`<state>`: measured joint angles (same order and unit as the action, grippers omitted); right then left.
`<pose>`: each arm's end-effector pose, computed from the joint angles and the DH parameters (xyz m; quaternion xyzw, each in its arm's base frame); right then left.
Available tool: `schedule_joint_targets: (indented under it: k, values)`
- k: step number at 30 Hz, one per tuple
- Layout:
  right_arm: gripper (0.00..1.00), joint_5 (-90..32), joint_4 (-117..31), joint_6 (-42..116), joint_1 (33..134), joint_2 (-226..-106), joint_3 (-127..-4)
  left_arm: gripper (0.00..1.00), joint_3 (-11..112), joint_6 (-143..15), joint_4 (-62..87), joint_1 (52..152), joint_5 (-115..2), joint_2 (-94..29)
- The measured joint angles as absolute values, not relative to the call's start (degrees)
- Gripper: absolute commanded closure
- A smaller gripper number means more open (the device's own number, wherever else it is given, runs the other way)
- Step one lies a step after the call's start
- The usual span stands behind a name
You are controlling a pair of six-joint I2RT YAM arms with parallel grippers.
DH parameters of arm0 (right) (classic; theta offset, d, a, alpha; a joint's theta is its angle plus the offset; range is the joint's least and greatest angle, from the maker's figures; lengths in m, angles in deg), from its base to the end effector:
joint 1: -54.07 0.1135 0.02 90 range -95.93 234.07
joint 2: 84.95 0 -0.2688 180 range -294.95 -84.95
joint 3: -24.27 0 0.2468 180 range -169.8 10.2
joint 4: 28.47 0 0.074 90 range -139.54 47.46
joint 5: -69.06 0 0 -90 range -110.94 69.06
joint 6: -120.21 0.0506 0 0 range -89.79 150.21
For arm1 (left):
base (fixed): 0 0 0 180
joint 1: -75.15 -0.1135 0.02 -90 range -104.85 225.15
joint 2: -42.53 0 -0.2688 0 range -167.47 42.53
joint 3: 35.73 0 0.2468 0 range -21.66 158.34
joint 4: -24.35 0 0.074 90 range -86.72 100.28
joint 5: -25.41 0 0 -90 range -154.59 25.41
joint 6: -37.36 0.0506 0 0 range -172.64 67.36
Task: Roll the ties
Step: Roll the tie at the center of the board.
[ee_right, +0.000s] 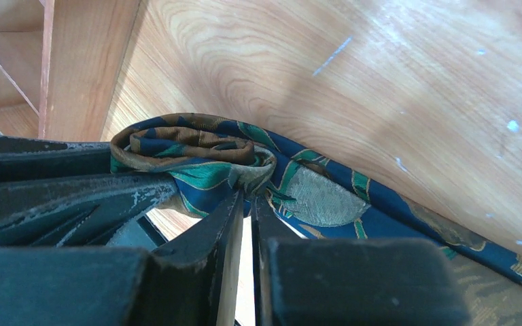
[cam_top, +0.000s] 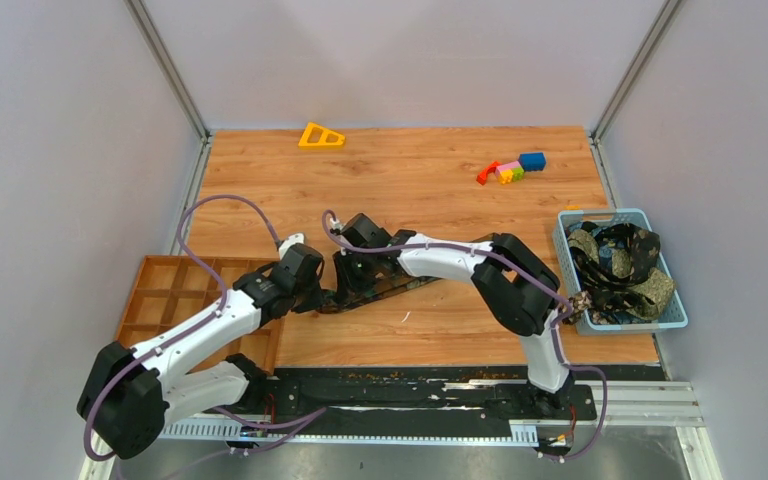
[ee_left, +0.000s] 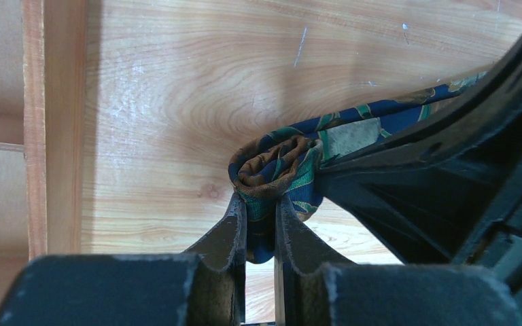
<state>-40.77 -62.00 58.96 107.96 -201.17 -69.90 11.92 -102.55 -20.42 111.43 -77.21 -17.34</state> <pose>0.2432 0.3626 0.1617 -0.2545 0.9073 0.3160 0.1103 0.1625 -0.1056 0.1903 -0.1441 0.9425 -0.1160 0.2782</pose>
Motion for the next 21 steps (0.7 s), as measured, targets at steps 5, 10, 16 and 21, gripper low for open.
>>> schedule_joint_targets:
  k: [5,10,16,21]
  values:
    - [0.89,-41.3,-61.6,59.3,109.0,-202.7,-71.2,0.99,12.9,-101.7,-21.8,111.4,-77.2,-17.4]
    - [0.89,-41.8,-61.5,59.6,109.4,-203.1,-71.9,0.99,14.7,-100.6,-23.7,111.4,-77.2,-18.1]
    - [0.89,-43.3,-60.3,60.4,109.5,-203.3,-72.0,0.99,16.9,-99.1,-25.6,111.4,-77.1,-19.2]
    - [0.89,-45.0,-59.2,61.3,109.6,-205.3,-73.1,0.99,19.3,-97.2,-27.9,111.4,-77.3,-21.0]
